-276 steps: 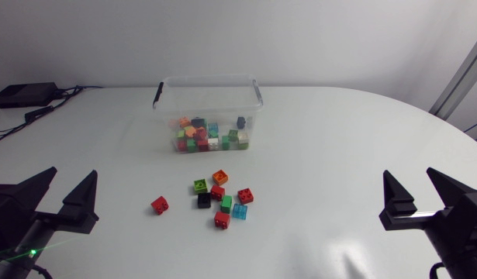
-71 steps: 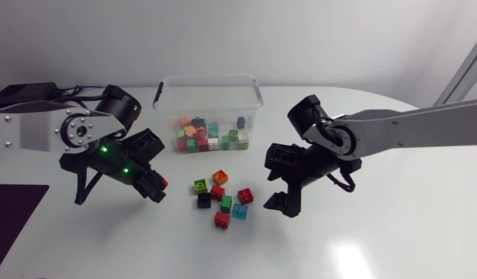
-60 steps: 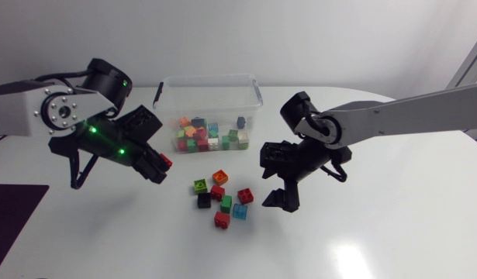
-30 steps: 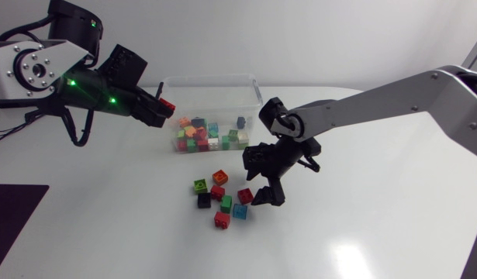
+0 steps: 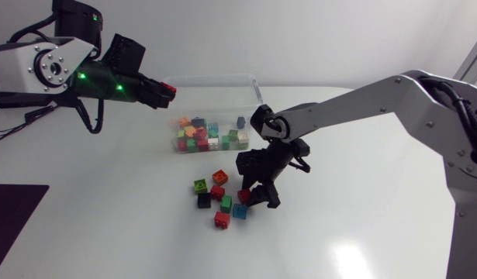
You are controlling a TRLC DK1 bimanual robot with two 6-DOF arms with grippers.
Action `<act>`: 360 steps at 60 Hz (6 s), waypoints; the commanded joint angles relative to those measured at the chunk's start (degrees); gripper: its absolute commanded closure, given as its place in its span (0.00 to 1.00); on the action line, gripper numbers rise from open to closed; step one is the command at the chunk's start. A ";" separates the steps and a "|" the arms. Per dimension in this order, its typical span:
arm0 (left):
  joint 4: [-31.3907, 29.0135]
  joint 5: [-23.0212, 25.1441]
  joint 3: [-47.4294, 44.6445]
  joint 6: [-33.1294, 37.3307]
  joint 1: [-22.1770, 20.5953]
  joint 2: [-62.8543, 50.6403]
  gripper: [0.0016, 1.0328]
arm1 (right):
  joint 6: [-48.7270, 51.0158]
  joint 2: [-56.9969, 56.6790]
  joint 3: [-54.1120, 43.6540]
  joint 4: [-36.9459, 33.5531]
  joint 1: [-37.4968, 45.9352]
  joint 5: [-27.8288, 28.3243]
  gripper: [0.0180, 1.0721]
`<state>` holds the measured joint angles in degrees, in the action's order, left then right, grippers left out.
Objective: Place the duplo bricks in the container
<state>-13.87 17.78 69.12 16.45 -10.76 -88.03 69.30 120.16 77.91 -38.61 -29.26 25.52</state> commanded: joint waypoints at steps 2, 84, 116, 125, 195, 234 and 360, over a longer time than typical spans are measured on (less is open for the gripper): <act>1.92 0.59 2.24 -2.03 -0.84 -2.23 0.75 | 1.81 2.10 0.49 -0.85 -0.01 0.23 0.67; -18.12 -5.30 17.80 2.19 -1.72 -7.95 0.04 | -27.02 -18.56 17.10 -0.33 6.49 6.21 0.78; -18.56 -5.39 -8.48 16.86 -3.65 4.62 0.04 | -43.46 -1.77 34.06 10.40 3.50 0.50 0.78; -14.43 -5.39 -12.52 18.27 -3.47 4.53 0.04 | -44.42 2.80 38.81 10.92 2.89 -0.73 0.78; 11.23 2.96 -20.17 31.37 -5.23 -16.82 0.04 | -39.24 -24.71 -3.47 16.55 6.84 0.41 0.05; 13.78 9.99 -16.56 32.33 -5.85 -21.92 0.45 | -45.83 -17.33 -11.90 19.19 -2.30 -6.36 0.05; 15.80 11.31 -10.41 11.59 4.00 3.30 0.76 | -61.56 -9.59 4.27 5.91 -6.43 -16.64 0.70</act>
<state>0.56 28.51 56.07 31.35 -7.27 -81.65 7.51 114.24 84.33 -32.80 -36.29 9.13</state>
